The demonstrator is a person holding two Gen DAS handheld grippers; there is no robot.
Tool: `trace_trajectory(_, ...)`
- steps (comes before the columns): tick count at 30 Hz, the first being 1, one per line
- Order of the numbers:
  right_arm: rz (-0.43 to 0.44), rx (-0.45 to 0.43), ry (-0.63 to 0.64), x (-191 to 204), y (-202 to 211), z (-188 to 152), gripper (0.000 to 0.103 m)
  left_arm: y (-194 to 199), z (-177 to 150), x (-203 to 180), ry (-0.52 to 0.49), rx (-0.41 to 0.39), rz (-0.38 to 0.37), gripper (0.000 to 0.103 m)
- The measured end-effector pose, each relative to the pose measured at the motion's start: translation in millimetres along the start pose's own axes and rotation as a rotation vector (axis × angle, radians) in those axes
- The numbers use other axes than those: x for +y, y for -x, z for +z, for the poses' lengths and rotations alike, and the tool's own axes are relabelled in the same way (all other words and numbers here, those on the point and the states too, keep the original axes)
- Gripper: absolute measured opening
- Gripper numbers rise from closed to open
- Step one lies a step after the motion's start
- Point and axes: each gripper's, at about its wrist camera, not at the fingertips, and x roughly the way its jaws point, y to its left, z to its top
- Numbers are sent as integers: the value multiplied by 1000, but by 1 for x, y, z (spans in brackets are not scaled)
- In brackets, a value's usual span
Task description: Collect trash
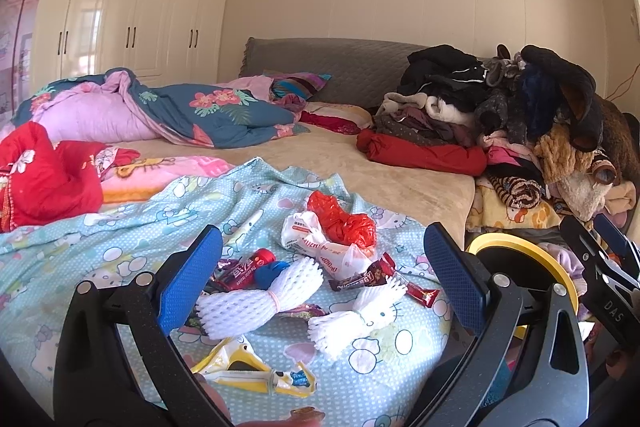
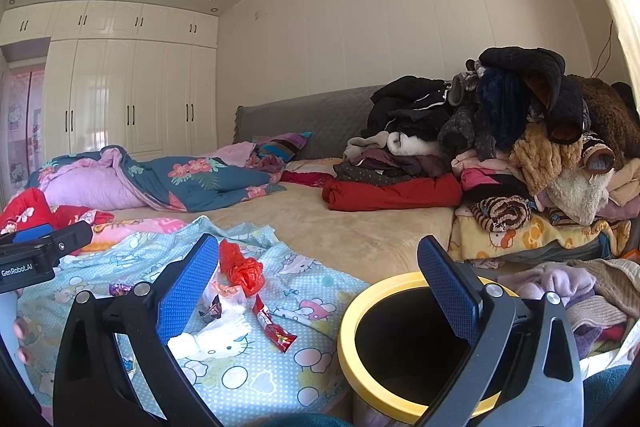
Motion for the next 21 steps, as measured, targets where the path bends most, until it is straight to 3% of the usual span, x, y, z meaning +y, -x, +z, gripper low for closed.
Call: trace_trajectory(21, 7, -4, 1, 2, 1, -2, 97, 2, 2, -4, 1, -1, -6, 93)
